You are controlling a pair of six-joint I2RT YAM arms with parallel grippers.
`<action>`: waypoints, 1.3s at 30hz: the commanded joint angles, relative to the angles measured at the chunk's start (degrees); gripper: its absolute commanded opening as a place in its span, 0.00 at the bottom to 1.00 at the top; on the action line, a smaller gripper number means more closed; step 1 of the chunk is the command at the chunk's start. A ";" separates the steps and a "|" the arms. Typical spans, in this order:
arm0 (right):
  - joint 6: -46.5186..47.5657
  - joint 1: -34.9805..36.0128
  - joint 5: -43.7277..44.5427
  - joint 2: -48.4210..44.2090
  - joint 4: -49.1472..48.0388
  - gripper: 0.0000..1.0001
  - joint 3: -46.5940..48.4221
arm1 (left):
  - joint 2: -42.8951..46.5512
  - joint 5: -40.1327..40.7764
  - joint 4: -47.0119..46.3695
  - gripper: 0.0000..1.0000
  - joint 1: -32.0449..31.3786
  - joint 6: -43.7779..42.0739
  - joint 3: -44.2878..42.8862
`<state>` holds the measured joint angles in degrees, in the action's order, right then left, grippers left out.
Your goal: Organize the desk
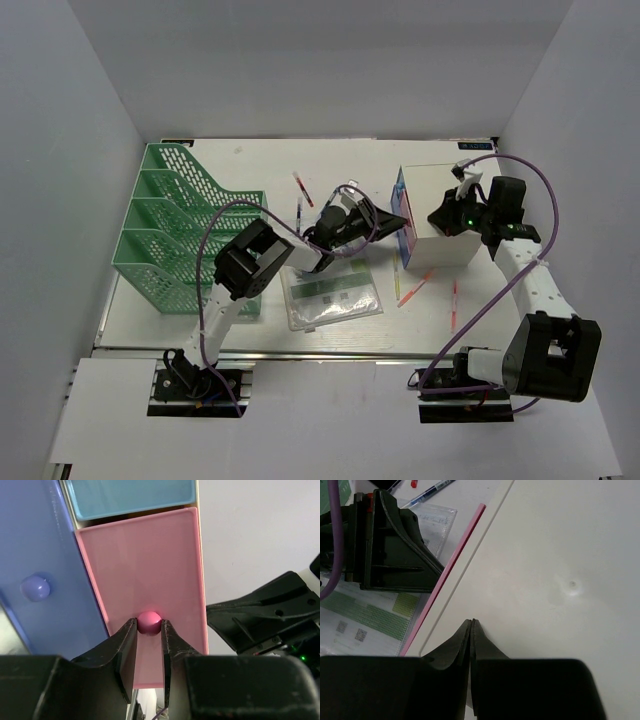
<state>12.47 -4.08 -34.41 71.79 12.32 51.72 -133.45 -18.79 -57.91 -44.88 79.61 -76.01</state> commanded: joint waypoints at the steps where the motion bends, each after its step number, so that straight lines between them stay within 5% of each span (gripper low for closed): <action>1: 0.80 0.12 2.42 1.34 3.42 0.05 1.10 | 4.07 -0.55 -1.68 0.06 0.15 0.01 2.79; 35: 1.24 0.30 4.36 2.39 4.03 0.05 1.45 | 14.88 -1.34 3.68 0.06 6.47 -1.92 15.10; 38: 1.24 0.30 4.09 2.48 4.21 0.10 1.45 | 15.06 -1.69 5.00 0.18 6.48 -2.10 14.14; 39: 1.42 0.21 3.92 2.48 4.29 0.18 1.45 | 15.15 -1.69 5.61 0.33 6.48 -2.18 13.96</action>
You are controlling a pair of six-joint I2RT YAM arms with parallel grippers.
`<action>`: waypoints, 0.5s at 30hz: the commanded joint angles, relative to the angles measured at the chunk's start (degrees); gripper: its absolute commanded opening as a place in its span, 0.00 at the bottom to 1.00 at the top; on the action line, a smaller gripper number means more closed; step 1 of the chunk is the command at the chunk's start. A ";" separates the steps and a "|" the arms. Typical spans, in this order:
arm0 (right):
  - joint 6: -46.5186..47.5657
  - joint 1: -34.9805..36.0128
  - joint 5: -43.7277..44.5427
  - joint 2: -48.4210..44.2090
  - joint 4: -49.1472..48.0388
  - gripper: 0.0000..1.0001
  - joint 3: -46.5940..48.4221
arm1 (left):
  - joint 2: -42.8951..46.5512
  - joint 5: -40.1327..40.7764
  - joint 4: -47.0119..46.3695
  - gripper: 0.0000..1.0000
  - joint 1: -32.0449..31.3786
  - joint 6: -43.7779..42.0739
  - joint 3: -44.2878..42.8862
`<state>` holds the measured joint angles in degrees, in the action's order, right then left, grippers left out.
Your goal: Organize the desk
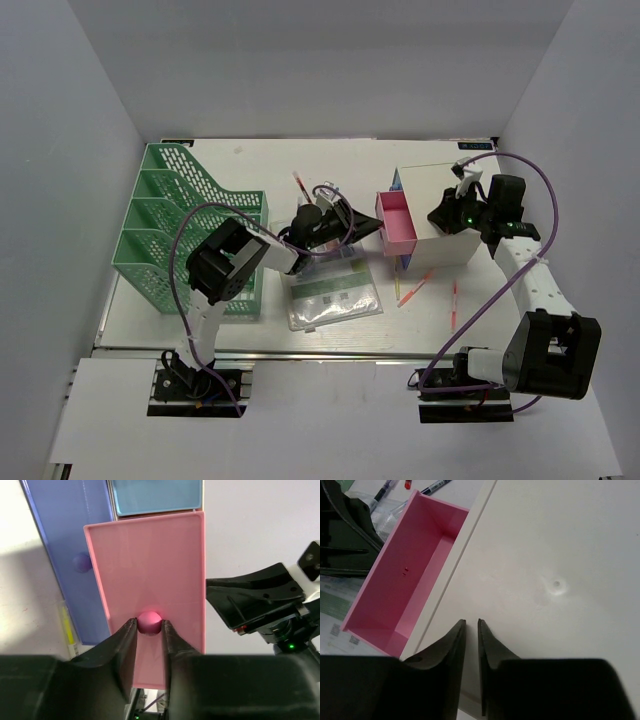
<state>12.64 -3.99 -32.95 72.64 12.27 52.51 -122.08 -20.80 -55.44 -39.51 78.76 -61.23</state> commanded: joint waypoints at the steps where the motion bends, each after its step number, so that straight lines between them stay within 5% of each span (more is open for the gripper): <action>1: 1.33 0.21 2.45 1.54 4.43 0.23 0.66 | 4.22 0.32 3.49 0.41 1.10 -1.33 -0.99; 5: 1.51 0.21 1.49 0.92 4.60 0.45 0.75 | 6.50 0.93 7.26 0.61 1.62 -2.82 -1.17; 15: 2.38 0.03 -0.71 -1.27 4.87 0.54 0.22 | 17.66 5.67 33.71 0.75 2.77 -18.46 -8.46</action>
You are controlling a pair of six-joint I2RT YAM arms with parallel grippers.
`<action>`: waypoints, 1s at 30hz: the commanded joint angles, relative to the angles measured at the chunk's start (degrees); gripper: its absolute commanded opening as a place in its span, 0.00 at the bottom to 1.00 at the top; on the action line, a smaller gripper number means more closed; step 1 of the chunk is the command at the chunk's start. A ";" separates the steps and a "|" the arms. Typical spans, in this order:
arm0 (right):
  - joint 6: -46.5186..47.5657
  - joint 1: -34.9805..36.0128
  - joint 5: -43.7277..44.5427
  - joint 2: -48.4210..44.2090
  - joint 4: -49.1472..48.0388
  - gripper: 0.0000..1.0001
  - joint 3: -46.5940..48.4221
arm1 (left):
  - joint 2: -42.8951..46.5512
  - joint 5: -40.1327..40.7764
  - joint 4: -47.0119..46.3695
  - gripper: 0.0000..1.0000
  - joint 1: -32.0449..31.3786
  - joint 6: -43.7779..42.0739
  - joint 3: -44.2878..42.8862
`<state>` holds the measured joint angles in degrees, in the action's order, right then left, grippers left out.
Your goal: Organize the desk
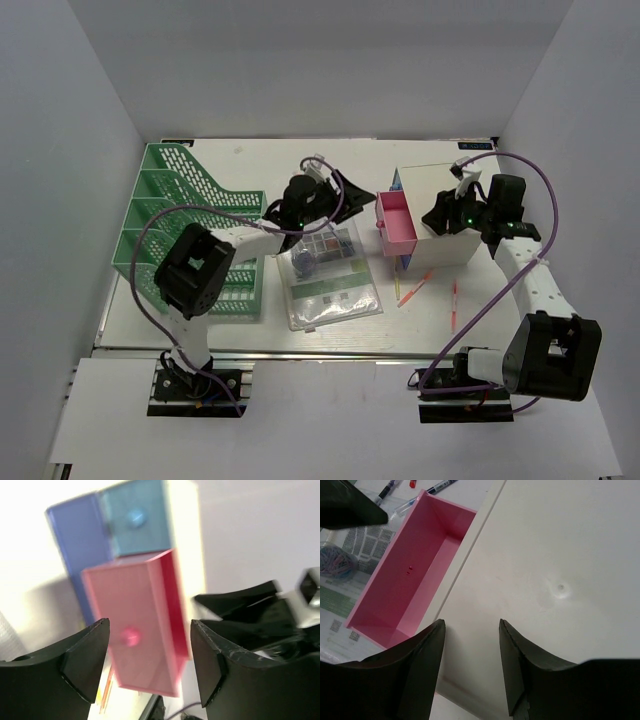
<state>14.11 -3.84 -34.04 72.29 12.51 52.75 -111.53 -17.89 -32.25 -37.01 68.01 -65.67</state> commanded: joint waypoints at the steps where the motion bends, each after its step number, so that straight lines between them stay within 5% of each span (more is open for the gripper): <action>1: 1.09 -0.21 0.12 -1.27 4.63 0.54 -0.02 | 8.16 3.56 12.11 0.75 0.80 -8.93 -4.20; 4: 1.97 -0.30 -1.37 -3.12 4.10 0.55 -0.81 | 13.51 5.66 20.18 0.74 0.80 -16.13 -5.17; 6: 3.20 -0.38 -2.34 -5.40 3.40 0.56 -1.77 | 19.11 7.60 26.96 0.63 0.80 -22.64 -4.47; 12: 9.60 -0.12 -9.28 -15.41 4.18 0.47 -5.72 | 34.34 10.95 37.16 0.06 1.33 -36.27 6.15; 15: 16.52 -0.21 -12.18 -21.30 9.86 0.42 -6.61 | 40.94 8.76 39.63 0.01 1.86 -42.15 10.55; 17: 21.20 -0.12 -13.42 -24.64 14.27 0.35 -6.70 | 44.10 6.65 40.68 0.07 1.86 -46.29 13.01; 18: 26.70 -0.12 -13.51 -25.35 16.90 0.32 -6.61 | 44.90 5.42 41.12 0.23 1.86 -47.17 13.63; 21: 42.79 -0.21 -16.40 -26.41 32.10 0.23 -6.08 | 46.57 3.40 42.53 0.41 1.86 -50.77 16.01; 22: 55.55 -0.21 -18.32 -26.67 40.05 0.21 -6.52 | 46.92 2.87 42.10 0.53 1.86 -52.00 16.71; 25: 72.05 -0.03 -20.18 -26.76 46.36 0.33 -8.79 | 48.59 0.23 40.52 0.62 1.86 -53.67 19.87; 28: 80.17 -0.03 -18.88 -25.45 48.40 0.53 -10.73 | 50.17 -2.92 40.59 0.72 1.86 -56.22 21.20; 30: 81.07 0.14 -16.86 -23.96 47.52 0.57 -10.83 | 50.70 -5.04 42.17 0.77 1.86 -57.89 19.28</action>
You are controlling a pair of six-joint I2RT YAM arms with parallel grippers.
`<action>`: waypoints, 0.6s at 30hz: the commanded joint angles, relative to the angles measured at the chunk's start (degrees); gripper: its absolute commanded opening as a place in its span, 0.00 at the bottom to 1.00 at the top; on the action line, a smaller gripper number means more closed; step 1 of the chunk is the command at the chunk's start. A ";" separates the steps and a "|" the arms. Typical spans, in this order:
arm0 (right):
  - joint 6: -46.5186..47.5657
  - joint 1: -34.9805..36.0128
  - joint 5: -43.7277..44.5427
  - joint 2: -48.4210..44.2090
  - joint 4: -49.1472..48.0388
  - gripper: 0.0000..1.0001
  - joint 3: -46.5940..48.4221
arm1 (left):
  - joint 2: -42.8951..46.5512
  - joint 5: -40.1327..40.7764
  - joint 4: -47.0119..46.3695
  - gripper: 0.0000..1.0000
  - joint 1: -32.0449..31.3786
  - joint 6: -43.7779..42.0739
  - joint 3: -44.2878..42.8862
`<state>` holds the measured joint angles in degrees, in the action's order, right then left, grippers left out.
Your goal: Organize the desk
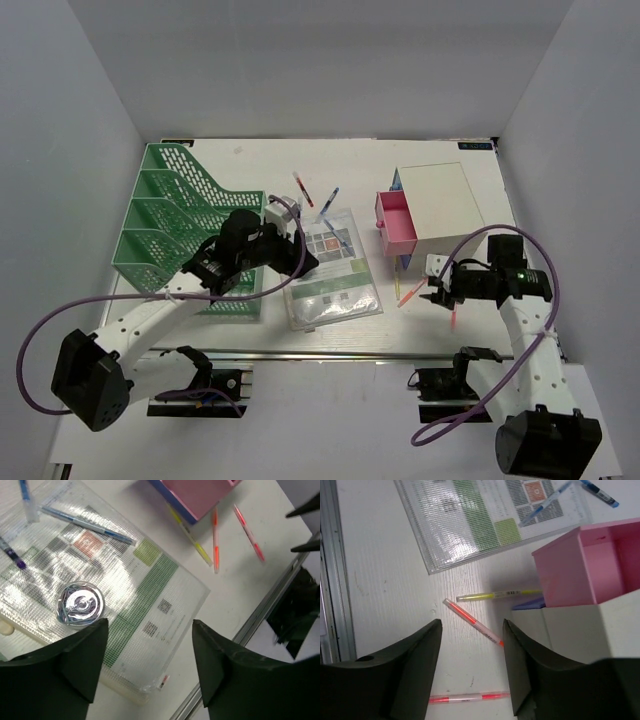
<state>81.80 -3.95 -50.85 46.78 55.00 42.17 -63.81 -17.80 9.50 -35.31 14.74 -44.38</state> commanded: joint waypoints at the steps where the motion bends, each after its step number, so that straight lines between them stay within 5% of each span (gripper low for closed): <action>1: 13.91 0.34 0.66 3.12 4.77 0.60 -0.42 | 3.34 -6.53 1.48 0.80 0.15 -6.55 -2.37; 7: 20.32 2.27 8.91 6.30 0.29 0.53 -5.78 | 7.38 -3.22 4.30 0.88 0.15 -9.99 -1.76; 18: 16.20 7.28 17.62 9.72 -13.24 0.43 -10.01 | 14.15 5.58 4.04 0.91 0.15 -9.73 0.26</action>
<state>98.54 1.83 -35.44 55.57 46.54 31.59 -50.98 -15.03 13.08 -35.31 5.89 -44.60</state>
